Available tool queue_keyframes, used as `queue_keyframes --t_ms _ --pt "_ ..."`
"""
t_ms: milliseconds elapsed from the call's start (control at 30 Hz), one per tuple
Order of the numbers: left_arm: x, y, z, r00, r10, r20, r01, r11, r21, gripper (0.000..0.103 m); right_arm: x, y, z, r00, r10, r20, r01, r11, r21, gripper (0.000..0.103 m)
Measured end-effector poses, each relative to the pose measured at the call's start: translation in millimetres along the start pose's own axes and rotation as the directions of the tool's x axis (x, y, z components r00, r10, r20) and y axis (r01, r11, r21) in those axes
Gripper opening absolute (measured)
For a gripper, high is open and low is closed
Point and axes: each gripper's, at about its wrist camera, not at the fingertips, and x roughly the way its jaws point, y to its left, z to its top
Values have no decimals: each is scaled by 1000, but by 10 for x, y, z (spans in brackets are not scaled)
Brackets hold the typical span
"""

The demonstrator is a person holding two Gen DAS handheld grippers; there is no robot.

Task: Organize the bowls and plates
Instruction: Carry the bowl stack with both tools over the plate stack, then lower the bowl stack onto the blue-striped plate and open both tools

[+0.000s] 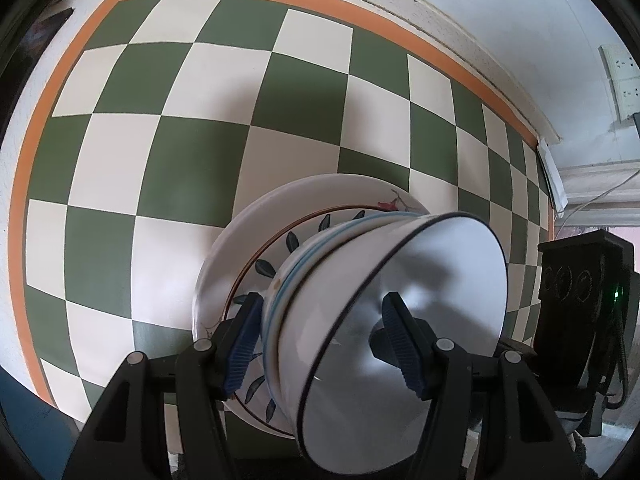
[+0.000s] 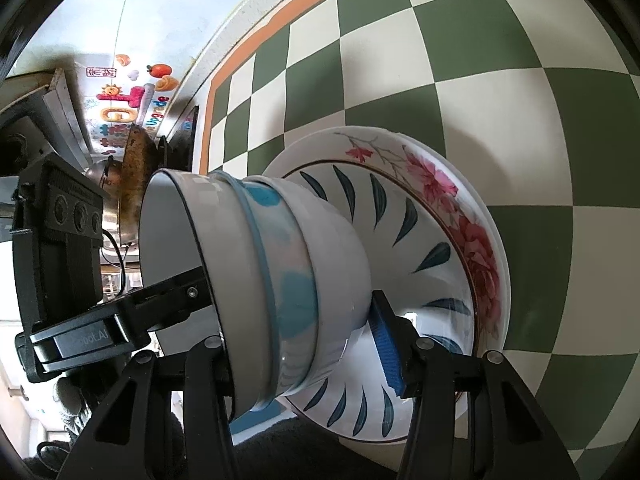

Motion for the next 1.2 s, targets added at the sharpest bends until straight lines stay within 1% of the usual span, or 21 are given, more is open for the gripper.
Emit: queue_keyframes --t_ms 200,300,367,433,567,700,733,767,833,867,900,967,1000,1100,1200 --pt "-105 -56 -37 999 33 34 -34 999 32 59 -35 96 -34 998 -58 18 58 998 -5 55" --pt "-206 -72 -66 995 70 74 -74 995 61 59 -120 160 -60 995 -90 46 91 996 -21 55" --pt "-297 -86 -100 989 107 107 -116 990 81 59 -204 213 -90 991 -113 73 115 993 -27 55" --pt "-389 -97 -147 981 137 134 -151 983 100 59 -312 302 -139 982 -157 109 163 986 -46 55" --pt "-571 -119 -277 966 178 185 -205 968 141 59 -543 510 -283 952 -242 189 258 964 -62 55" --pt "-823 -138 -472 959 162 234 -202 966 160 60 -773 739 -478 915 -304 265 332 941 -68 59" --pt "-881 -153 -515 956 159 246 -202 966 162 63 -833 802 -537 906 -315 283 347 935 -71 59" --pt "-962 -172 -579 949 164 269 -214 963 165 66 -884 851 -587 900 -318 298 354 933 -73 61" --pt "-1084 -209 -680 936 175 305 -233 958 165 80 -1005 973 -715 885 -328 331 373 924 -84 65" --pt "-1141 -218 -732 928 182 325 -243 957 159 84 -1065 1026 -778 878 -330 347 381 920 -89 70" --pt "-1213 -237 -810 916 189 355 -256 954 153 90 -1126 1085 -849 868 -337 364 394 914 -93 77" --pt "-1304 -249 -912 899 197 390 -269 953 139 92 -1241 1203 -996 848 -347 401 420 901 -108 86" --pt "-1348 -254 -967 892 195 409 -269 954 132 99 -1302 1254 -1074 835 -354 421 435 893 -113 89" --pt "-1488 -281 -1169 863 198 464 -277 955 107 101 -1452 1363 -1309 790 -389 474 490 865 -109 94" --pt "-1633 -315 -1388 846 186 500 -264 961 88 101 -1608 1443 -1557 754 -400 522 519 849 -99 97"
